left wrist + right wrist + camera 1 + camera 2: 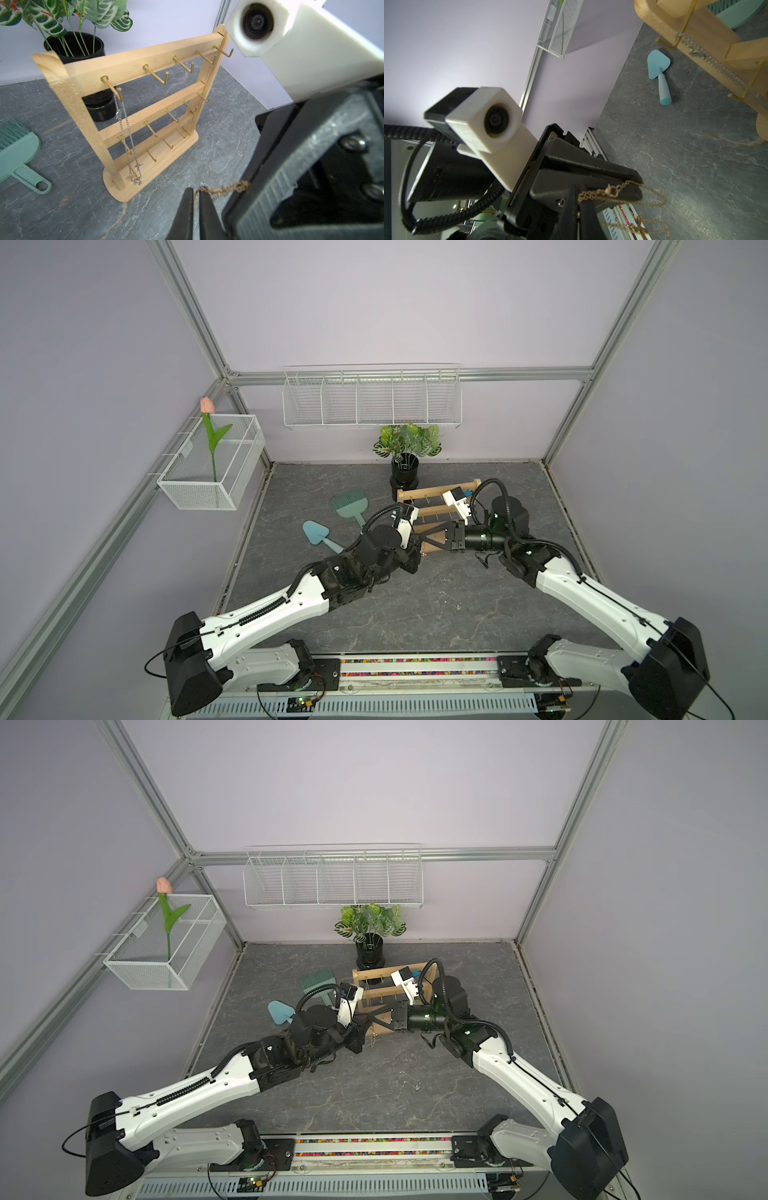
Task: Hang the necklace on the jewelry display stand
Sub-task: Pick up the necklace from the center of the board.
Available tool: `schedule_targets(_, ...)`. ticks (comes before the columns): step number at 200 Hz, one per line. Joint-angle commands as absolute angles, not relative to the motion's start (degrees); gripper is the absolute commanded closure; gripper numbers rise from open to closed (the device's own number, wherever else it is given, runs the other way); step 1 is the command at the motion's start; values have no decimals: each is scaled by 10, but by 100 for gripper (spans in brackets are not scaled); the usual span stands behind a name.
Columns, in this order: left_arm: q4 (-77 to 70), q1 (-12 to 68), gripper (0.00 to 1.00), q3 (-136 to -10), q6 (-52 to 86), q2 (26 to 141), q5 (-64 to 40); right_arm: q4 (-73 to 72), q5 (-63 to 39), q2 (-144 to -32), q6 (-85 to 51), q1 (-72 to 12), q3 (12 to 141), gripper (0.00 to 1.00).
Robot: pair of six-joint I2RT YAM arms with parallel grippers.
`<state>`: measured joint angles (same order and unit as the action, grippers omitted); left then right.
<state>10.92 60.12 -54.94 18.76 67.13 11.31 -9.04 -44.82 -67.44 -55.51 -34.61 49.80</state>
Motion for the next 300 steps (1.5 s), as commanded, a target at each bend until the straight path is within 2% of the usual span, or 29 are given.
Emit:
schedule_targets(1,97,601,89,-543,179,664,125,-105,-449,-677,-563,-350,488,93)
schedule_targets(96,67,601,87,-527,189,664,130,-161,-455,-686,-606,-355,476,93)
schedule_targets(187,21,601,78,-503,186,650,138,-199,-457,-706,-640,-364,480,93)
schedule_targets(300,-40,582,75,-468,200,637,119,-275,-467,-724,-699,-366,469,93)
